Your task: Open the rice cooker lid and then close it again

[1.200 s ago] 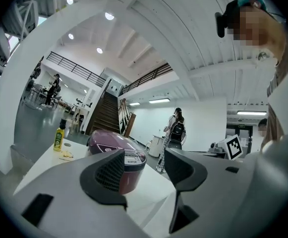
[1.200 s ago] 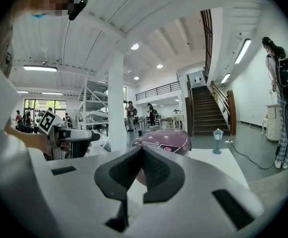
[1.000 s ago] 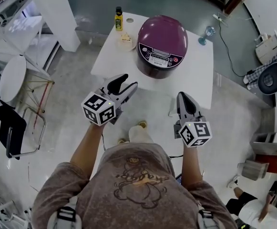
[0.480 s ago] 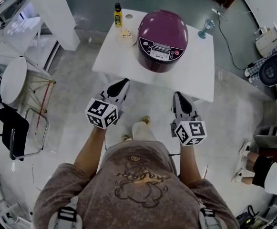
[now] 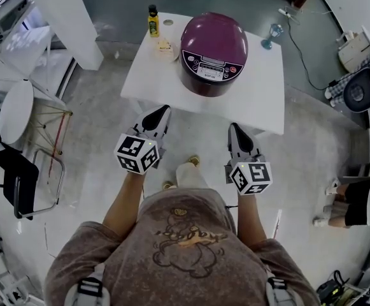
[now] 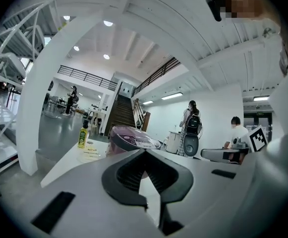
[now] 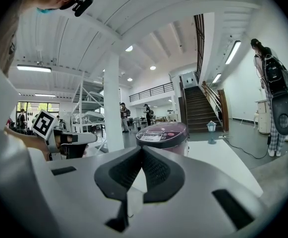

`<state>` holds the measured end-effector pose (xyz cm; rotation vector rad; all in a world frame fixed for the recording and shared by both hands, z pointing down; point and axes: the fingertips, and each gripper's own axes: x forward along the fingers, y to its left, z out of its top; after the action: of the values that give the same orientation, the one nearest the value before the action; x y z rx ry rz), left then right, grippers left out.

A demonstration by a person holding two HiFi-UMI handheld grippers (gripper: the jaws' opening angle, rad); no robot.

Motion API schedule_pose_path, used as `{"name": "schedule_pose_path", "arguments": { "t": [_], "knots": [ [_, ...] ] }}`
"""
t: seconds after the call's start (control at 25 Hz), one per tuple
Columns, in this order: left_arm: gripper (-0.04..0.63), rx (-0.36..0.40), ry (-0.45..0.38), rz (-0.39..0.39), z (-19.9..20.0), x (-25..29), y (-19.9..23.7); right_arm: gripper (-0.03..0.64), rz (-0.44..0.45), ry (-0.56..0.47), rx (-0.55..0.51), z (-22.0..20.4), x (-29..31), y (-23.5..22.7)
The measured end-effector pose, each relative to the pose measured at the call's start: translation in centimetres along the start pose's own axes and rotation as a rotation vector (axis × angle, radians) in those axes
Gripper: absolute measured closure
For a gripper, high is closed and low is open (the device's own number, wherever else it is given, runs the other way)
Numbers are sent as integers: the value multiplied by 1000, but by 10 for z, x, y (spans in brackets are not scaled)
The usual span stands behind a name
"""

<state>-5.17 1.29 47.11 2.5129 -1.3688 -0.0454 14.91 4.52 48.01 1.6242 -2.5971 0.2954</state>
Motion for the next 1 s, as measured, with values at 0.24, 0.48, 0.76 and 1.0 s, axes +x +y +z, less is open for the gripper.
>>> {"name": "schedule_pose_path", "arguments": {
  "t": [0.24, 0.48, 0.76, 1.0],
  "knots": [
    [574, -3, 10, 14, -2, 2, 6, 615, 4, 0, 12, -1, 4, 0],
    [574, 2, 11, 11, -1, 5, 9, 615, -2, -9, 15, 1, 8, -3],
    [574, 27, 16, 2, 1, 5, 11, 615, -8, -12, 13, 2, 10, -2],
    [574, 26, 17, -5, 2, 4, 11, 615, -17, -26, 19, 4, 9, 0]
  ]
}}
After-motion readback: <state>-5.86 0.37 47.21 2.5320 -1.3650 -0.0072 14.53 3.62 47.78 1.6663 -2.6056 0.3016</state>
